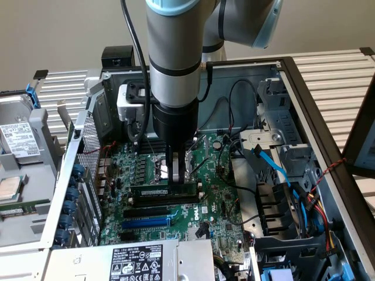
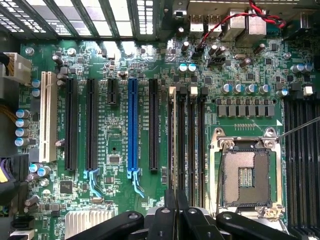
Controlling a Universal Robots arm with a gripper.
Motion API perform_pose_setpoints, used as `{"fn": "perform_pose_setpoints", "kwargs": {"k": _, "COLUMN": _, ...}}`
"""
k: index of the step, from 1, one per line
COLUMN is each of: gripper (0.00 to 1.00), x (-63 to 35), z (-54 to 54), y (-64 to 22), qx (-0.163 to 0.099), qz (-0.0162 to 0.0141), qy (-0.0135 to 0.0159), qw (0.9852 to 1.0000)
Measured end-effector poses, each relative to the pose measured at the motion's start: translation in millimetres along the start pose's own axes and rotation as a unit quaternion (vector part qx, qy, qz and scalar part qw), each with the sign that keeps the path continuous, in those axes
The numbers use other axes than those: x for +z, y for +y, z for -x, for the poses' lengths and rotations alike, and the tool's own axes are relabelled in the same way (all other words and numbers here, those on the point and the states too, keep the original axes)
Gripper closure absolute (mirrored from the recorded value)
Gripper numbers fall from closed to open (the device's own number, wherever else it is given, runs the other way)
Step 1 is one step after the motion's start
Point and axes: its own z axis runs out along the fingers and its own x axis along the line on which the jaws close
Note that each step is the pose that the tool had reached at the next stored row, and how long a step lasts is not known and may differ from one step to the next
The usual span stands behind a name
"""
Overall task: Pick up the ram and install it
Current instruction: 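Insert the ram into the slot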
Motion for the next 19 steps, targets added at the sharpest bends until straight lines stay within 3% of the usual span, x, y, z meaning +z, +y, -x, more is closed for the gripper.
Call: {"fn": "perform_pose_setpoints", "kwargs": {"k": 19, "gripper": 0.88, "x": 2.2, "z": -0.1, "y": -2.5, "qx": 0.0, "qz": -0.0001, "qy": 0.0, "qw": 1.0}}
